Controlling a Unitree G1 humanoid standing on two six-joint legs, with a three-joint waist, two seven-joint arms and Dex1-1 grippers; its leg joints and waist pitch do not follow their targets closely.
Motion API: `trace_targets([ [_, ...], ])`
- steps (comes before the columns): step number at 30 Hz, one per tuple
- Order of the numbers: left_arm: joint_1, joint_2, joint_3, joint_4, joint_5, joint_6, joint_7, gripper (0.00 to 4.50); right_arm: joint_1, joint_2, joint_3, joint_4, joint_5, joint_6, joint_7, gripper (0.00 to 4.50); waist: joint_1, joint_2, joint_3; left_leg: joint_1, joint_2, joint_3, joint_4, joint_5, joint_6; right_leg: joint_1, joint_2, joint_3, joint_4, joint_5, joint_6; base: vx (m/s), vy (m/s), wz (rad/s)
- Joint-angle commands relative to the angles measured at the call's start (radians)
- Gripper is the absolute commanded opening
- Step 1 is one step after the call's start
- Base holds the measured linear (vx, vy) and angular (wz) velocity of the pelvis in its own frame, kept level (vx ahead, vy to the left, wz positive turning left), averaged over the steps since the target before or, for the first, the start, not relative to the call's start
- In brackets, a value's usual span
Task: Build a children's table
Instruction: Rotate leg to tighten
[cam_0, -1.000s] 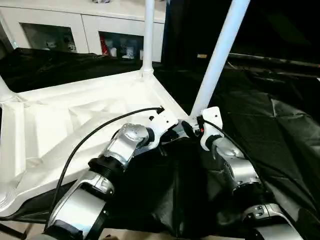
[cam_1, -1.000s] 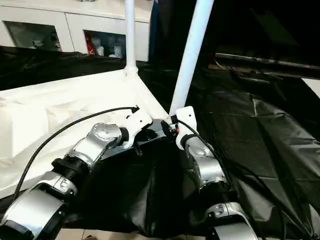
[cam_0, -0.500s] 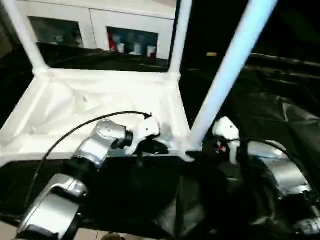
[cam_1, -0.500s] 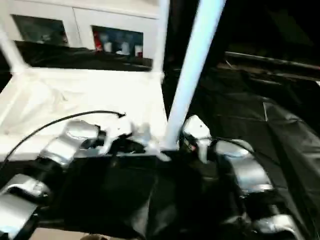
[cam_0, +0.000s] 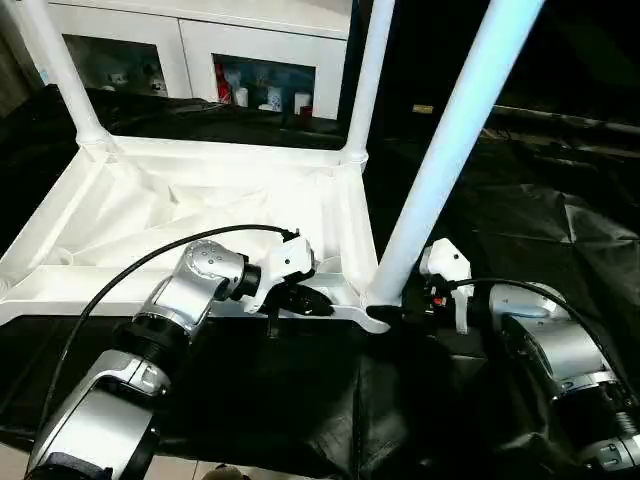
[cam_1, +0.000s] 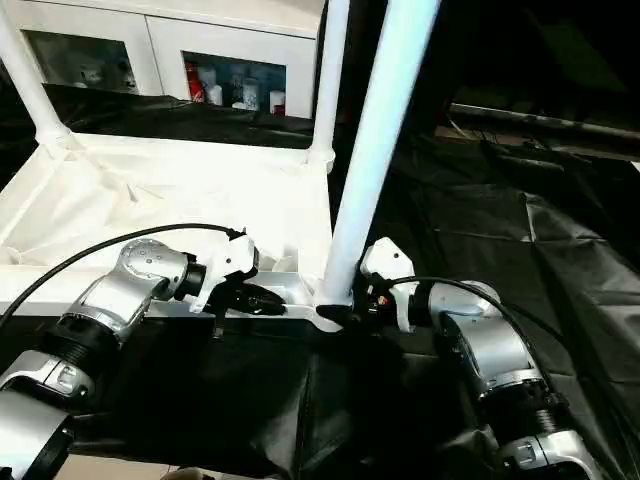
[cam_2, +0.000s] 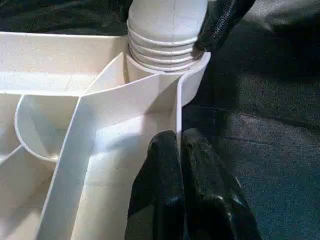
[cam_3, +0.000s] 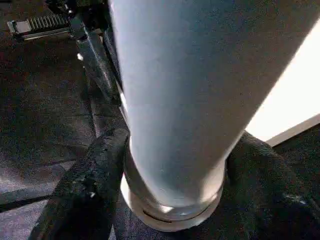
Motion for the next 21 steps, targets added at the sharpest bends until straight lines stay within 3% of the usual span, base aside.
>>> trace_targets([
  [1, 0.006, -0.029, 0.012, -0.011, -0.022, -0.012, 0.010, 0.00, 0.006, 0.010, 0.037, -0.011, -0.005, 0.010, 0.019, 2.71, -0.001, -0.004, -0.052, 0.006, 0.023, -0.005, -0.062, -0.195, 0.051, 0.048, -0.045, 0.034, -0.070, -0.166, -0.217, 0.000, 0.000, 0.00],
  [8, -0.007, -0.053, 0.028, 0.027, 0.008, -0.005, 0.124, 0.00, 0.037, 0.052, 0.015, -0.011, -0.014, 0.031, -0.078, 2.64, -0.001, -0.005, -0.047, 0.008, 0.023, -0.006, -0.067, -0.236, 0.037, 0.041, -0.045, 0.034, -0.080, -0.247, -0.194, 0.000, 0.000, 0.00],
  [12, -0.025, -0.142, 0.047, 0.070, 0.026, 0.022, 0.293, 0.00, 0.045, 0.185, -0.066, 0.063, -0.035, 0.073, -0.364, 2.63, -0.009, -0.007, -0.046, 0.005, 0.019, -0.012, -0.072, -0.273, 0.002, 0.040, -0.045, 0.032, -0.087, -0.344, -0.155, 0.000, 0.000, 0.00],
  [14, -0.028, -0.172, 0.041, 0.080, 0.036, 0.026, 0.330, 0.00, 0.043, 0.227, -0.086, 0.084, -0.043, 0.085, -0.451, 2.62, -0.015, -0.001, -0.045, 0.009, 0.018, -0.012, -0.074, -0.299, -0.008, 0.034, -0.045, 0.033, -0.094, -0.377, -0.142, 0.000, 0.000, 0.00],
  [16, -0.036, -0.245, 0.026, 0.096, 0.042, 0.038, 0.379, 0.00, 0.023, 0.330, -0.133, 0.136, -0.051, 0.112, -0.640, 2.62, -0.019, 0.004, -0.046, 0.010, 0.017, -0.014, -0.075, -0.308, -0.014, 0.032, -0.045, 0.034, -0.096, -0.388, -0.135, 0.000, 0.000, 0.00],
  [21, -0.049, -0.301, 0.014, 0.118, 0.061, 0.039, 0.416, 0.00, -0.017, 0.401, -0.118, 0.197, -0.090, 0.072, -0.732, 2.62, -0.033, 0.010, -0.046, 0.010, 0.014, -0.016, -0.078, -0.352, -0.016, 0.030, -0.040, 0.032, -0.104, -0.395, -0.123, 0.000, 0.000, 0.00],
])
